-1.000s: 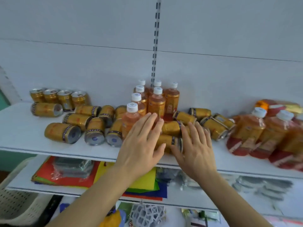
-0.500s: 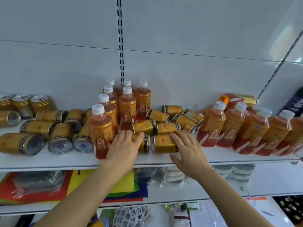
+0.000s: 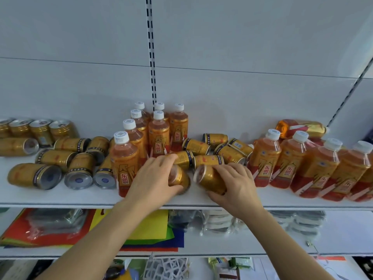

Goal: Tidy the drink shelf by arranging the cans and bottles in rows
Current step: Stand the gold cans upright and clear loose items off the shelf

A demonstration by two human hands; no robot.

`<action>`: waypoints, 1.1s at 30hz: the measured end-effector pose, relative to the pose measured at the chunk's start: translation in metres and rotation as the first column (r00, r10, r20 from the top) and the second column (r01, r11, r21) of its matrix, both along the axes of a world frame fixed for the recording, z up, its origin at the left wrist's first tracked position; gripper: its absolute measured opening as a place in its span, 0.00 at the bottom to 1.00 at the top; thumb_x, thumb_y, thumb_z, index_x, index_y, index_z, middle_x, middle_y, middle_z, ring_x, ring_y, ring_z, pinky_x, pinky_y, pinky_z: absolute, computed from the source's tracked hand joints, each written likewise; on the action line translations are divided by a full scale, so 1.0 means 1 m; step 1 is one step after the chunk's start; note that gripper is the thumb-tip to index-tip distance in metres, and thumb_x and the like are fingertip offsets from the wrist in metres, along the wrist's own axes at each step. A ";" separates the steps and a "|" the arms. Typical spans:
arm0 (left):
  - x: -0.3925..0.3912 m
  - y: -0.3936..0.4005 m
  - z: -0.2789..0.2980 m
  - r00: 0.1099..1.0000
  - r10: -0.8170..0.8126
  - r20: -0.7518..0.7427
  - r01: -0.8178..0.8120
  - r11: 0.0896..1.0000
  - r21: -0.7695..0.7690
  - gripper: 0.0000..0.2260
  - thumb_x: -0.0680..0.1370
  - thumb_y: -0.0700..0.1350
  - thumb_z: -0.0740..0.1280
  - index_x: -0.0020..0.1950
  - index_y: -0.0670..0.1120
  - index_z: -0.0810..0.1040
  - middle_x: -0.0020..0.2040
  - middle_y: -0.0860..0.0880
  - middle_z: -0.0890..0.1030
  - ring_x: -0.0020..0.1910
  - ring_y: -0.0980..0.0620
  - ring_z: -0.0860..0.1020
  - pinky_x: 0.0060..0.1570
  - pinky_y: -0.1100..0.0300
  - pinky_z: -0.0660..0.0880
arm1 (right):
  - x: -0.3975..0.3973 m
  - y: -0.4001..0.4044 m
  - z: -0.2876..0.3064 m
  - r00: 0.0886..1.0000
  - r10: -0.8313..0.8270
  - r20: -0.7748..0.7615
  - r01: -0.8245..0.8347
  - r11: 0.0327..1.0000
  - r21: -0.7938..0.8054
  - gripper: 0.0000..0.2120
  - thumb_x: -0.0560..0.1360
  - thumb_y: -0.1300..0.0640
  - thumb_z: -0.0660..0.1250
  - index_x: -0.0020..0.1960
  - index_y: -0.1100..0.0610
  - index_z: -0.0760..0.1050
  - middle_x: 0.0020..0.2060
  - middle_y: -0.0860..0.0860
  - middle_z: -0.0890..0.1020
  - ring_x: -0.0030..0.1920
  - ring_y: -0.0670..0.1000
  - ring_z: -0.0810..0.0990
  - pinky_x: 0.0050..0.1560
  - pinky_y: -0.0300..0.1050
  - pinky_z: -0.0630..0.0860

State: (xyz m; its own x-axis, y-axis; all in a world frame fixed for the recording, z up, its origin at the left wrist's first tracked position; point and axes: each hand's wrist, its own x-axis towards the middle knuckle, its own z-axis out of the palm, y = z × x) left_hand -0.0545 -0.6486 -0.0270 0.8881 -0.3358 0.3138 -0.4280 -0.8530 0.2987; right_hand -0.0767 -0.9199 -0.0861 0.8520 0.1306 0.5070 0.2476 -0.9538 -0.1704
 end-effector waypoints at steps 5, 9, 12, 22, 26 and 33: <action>-0.003 -0.009 0.002 0.998 0.033 -0.058 -0.044 0.981 -0.187 0.42 0.74 0.57 0.79 0.82 0.57 0.60 0.76 0.55 0.72 0.76 0.53 0.66 0.73 0.51 0.71 | -0.005 0.014 0.003 0.983 -0.064 -0.173 0.130 0.907 0.401 0.41 0.68 0.34 0.79 0.74 0.49 0.71 0.65 0.46 0.78 0.66 0.48 0.75 0.64 0.45 0.75; -0.009 -0.017 -0.013 0.997 0.026 -0.069 -0.041 0.976 -0.215 0.41 0.75 0.56 0.78 0.82 0.58 0.58 0.77 0.54 0.70 0.76 0.52 0.67 0.75 0.48 0.70 | -0.005 0.025 -0.014 0.971 0.018 -0.239 0.102 0.872 0.479 0.41 0.68 0.34 0.79 0.74 0.48 0.69 0.66 0.46 0.78 0.67 0.47 0.76 0.64 0.43 0.74; -0.010 -0.018 -0.031 0.993 0.070 -0.093 -0.095 0.951 -0.295 0.42 0.74 0.58 0.79 0.81 0.58 0.59 0.77 0.55 0.69 0.76 0.52 0.69 0.74 0.46 0.71 | -0.005 0.028 -0.021 0.967 0.036 -0.251 0.096 0.863 0.496 0.42 0.70 0.34 0.78 0.77 0.46 0.66 0.68 0.46 0.76 0.68 0.47 0.75 0.67 0.42 0.72; -0.031 -0.006 -0.045 0.994 0.041 -0.104 -0.087 0.870 -0.485 0.35 0.74 0.71 0.69 0.75 0.54 0.71 0.68 0.60 0.77 0.67 0.61 0.75 0.64 0.63 0.75 | -0.023 0.041 -0.013 0.999 0.041 -0.010 -0.032 0.898 0.439 0.37 0.69 0.37 0.79 0.72 0.48 0.71 0.63 0.42 0.79 0.67 0.50 0.75 0.67 0.54 0.76; -0.052 0.020 -0.039 1.000 0.022 -0.006 -0.022 0.847 -0.531 0.34 0.78 0.73 0.64 0.78 0.55 0.68 0.68 0.62 0.74 0.67 0.65 0.72 0.63 0.67 0.71 | -0.040 0.070 -0.002 0.992 0.075 0.100 -0.112 0.885 0.452 0.35 0.68 0.40 0.77 0.69 0.53 0.72 0.60 0.47 0.79 0.62 0.52 0.77 0.62 0.57 0.78; -0.085 0.120 -0.030 0.998 0.026 0.050 0.008 0.806 -0.592 0.31 0.79 0.70 0.65 0.76 0.53 0.70 0.66 0.57 0.78 0.66 0.57 0.77 0.62 0.52 0.79 | -0.066 0.176 0.024 0.954 0.124 0.274 -0.238 0.869 0.434 0.34 0.68 0.43 0.77 0.68 0.54 0.69 0.58 0.43 0.74 0.59 0.54 0.79 0.58 0.57 0.80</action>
State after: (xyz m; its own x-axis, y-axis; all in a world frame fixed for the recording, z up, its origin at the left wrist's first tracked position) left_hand -0.1393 -0.5290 -0.0569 0.8664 -0.0615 0.4956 -0.4511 -0.5219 0.7239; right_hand -0.1427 -0.7442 -0.0619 0.6879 -0.0240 0.7254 0.4945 -0.7161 -0.4926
